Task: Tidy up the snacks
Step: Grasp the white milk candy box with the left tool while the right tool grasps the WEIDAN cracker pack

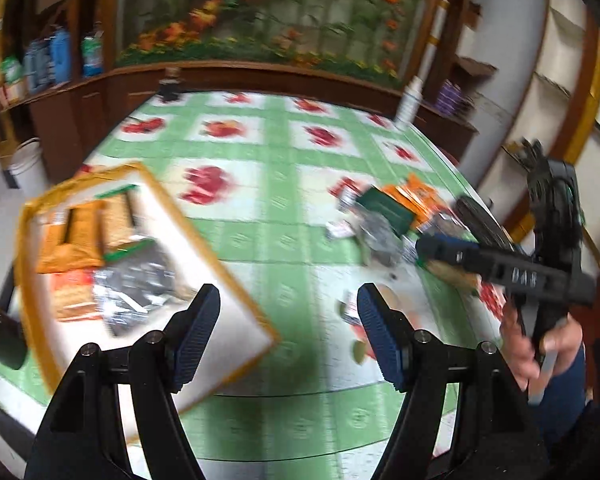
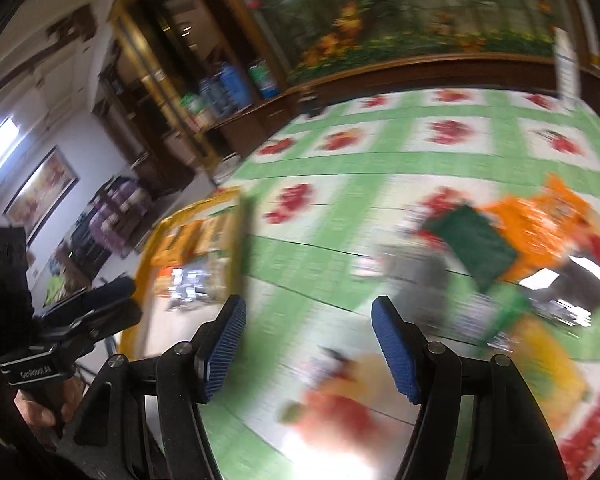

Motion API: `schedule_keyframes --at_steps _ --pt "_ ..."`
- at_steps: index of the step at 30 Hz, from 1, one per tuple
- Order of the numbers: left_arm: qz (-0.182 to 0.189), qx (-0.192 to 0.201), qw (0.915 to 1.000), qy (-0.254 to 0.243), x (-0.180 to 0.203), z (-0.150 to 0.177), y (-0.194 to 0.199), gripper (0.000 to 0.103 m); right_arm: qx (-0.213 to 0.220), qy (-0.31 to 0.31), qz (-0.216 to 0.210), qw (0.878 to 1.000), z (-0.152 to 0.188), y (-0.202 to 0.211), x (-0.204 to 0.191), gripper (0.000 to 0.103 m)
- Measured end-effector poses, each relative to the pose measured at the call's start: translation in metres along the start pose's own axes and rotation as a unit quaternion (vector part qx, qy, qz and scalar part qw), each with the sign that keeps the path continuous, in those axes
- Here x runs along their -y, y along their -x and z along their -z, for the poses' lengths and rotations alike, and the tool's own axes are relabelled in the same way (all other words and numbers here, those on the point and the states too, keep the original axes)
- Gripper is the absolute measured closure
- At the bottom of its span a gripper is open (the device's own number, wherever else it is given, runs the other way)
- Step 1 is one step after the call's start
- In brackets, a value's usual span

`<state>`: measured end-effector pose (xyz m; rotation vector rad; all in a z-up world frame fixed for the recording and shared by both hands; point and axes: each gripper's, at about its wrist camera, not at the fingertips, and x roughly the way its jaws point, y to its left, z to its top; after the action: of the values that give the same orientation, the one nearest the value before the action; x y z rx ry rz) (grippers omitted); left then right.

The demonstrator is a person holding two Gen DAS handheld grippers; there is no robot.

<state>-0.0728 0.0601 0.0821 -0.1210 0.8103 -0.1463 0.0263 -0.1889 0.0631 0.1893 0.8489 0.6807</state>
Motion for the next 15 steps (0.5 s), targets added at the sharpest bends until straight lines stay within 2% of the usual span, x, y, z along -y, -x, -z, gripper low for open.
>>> schedule_keyframes --at_steps 4,8,15 --pt "0.024 -0.038 0.9987 -0.025 0.026 0.006 -0.028 0.032 0.008 -0.044 0.027 0.999 0.007 0.018 0.045 0.035" --pt "0.042 -0.065 0.9958 -0.049 0.046 0.011 -0.05 0.033 0.021 -0.064 0.05 0.997 0.01 0.033 0.068 0.035" --pt "0.022 -0.096 0.9919 -0.08 0.063 0.015 -0.086 0.033 0.003 -0.095 0.095 0.991 0.015 0.039 0.101 0.035"
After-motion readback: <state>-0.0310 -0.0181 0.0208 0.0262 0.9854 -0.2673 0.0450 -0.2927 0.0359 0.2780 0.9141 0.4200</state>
